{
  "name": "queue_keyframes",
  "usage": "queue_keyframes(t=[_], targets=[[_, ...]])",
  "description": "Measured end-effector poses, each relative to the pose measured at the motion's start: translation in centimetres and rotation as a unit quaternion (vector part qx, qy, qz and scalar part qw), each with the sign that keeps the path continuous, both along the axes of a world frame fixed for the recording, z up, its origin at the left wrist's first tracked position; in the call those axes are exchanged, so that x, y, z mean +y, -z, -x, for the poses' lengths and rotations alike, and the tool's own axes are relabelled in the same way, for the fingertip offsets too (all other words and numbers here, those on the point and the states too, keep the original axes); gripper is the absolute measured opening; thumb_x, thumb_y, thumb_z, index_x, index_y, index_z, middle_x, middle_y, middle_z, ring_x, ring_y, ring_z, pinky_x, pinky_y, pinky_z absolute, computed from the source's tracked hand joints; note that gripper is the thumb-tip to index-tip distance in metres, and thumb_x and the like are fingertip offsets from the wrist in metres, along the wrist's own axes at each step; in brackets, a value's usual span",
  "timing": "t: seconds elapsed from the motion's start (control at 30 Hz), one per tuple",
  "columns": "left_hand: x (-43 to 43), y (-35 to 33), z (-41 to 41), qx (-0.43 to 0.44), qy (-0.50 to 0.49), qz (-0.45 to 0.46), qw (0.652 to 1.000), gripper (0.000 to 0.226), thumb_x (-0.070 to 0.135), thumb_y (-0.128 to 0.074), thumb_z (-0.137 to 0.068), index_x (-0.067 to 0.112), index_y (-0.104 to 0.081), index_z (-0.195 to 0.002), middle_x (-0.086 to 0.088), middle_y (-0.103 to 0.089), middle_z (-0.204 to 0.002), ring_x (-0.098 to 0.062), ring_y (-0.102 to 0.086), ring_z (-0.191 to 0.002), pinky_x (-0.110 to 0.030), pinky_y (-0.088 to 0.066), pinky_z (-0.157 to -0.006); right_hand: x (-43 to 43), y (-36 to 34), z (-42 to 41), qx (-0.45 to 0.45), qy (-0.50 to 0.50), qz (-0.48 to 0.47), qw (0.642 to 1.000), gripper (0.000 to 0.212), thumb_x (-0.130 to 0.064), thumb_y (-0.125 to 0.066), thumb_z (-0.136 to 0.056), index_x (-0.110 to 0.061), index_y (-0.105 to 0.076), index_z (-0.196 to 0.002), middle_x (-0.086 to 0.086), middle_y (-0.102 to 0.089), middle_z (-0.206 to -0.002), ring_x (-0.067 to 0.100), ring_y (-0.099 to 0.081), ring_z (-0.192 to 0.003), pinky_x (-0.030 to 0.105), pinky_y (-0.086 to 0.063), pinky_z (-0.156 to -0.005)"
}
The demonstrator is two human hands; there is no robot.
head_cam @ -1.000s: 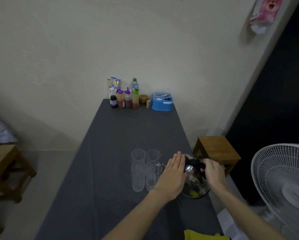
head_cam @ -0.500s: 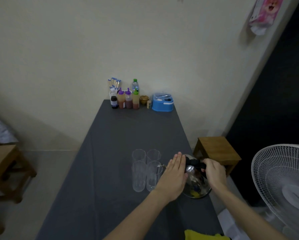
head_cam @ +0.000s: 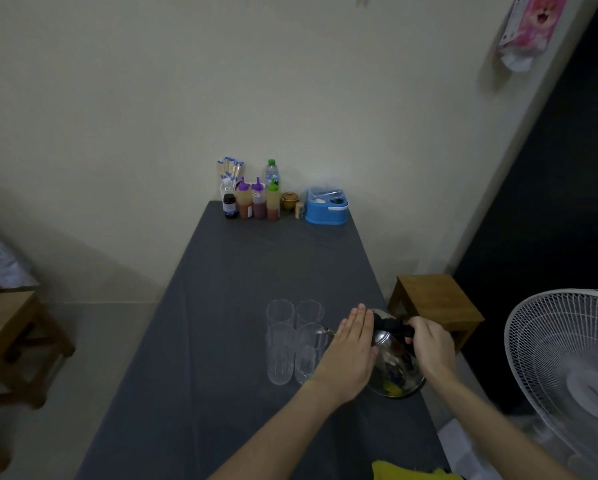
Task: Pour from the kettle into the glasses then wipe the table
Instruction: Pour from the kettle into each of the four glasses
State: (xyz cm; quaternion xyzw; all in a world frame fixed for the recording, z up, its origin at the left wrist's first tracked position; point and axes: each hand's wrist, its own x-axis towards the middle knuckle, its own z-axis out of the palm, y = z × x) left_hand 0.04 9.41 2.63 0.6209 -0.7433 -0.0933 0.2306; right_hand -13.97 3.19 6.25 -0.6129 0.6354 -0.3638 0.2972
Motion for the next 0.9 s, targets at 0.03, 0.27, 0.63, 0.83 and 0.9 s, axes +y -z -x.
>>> queue_keyframes(t=[0.03,0.27,0.63,0.83,0.9], targets=[[0.0,0.02,-0.01,0.001,0.0,0.002,1.0,0.059,0.025,-0.026,-0.103,0.005,0.005,-0.149,-0.011,0.008,-0.159,-0.02,0.01,-0.146,-0.032,0.006,-0.119,0.08,-0.07,-0.01,-0.001,-0.001,0.002,1.0,0.034,-0.013,-0.041,-0.095,-0.007,-0.068,-0.075,0.007,-0.063,-0.069,0.008,-0.052,-0.064,0.021,-0.035,-0.057],[0.3,-0.01,0.05,0.002,0.001,0.01,1.0,0.059,0.024,-0.026,-0.103,0.004,0.004,-0.149,-0.012,0.009,-0.159,-0.022,0.008,-0.147,-0.031,0.015,-0.113,0.37,-0.21,0.0,-0.011,0.002,0.006,1.0,0.035,-0.015,-0.042,-0.095,-0.012,-0.063,-0.066,0.003,-0.061,-0.065,0.009,-0.053,-0.063,0.023,-0.036,-0.059],[0.42,-0.41,-0.04,-0.001,0.0,0.011,1.0,0.059,0.025,-0.025,-0.103,0.004,0.005,-0.149,-0.012,0.009,-0.159,-0.02,0.009,-0.147,-0.029,0.014,-0.114,0.54,-0.71,-0.13,-0.001,-0.001,0.016,1.0,0.035,-0.012,-0.042,-0.095,-0.006,-0.065,-0.07,0.002,-0.059,-0.063,0.007,-0.05,-0.061,0.02,-0.035,-0.058],[0.4,-0.58,-0.04,0.002,0.003,0.001,1.0,0.059,0.026,-0.025,-0.103,0.006,0.005,-0.15,-0.011,0.009,-0.159,-0.019,0.01,-0.146,-0.029,0.011,-0.115,0.65,-0.72,-0.17,0.0,0.006,0.02,1.0,0.035,-0.012,-0.043,-0.095,0.0,-0.066,-0.072,0.004,-0.057,-0.063,0.007,-0.049,-0.06,0.02,-0.034,-0.056],[0.45,-0.65,0.01,0.0,0.006,-0.002,1.0,0.059,0.027,-0.025,-0.103,0.006,0.006,-0.15,-0.01,0.009,-0.159,-0.019,0.009,-0.146,-0.029,0.012,-0.115,0.67,-0.61,-0.08,-0.001,0.007,0.021,1.0,0.034,-0.013,-0.043,-0.095,-0.002,-0.065,-0.07,0.002,-0.057,-0.062,0.008,-0.049,-0.06,0.021,-0.035,-0.056]])
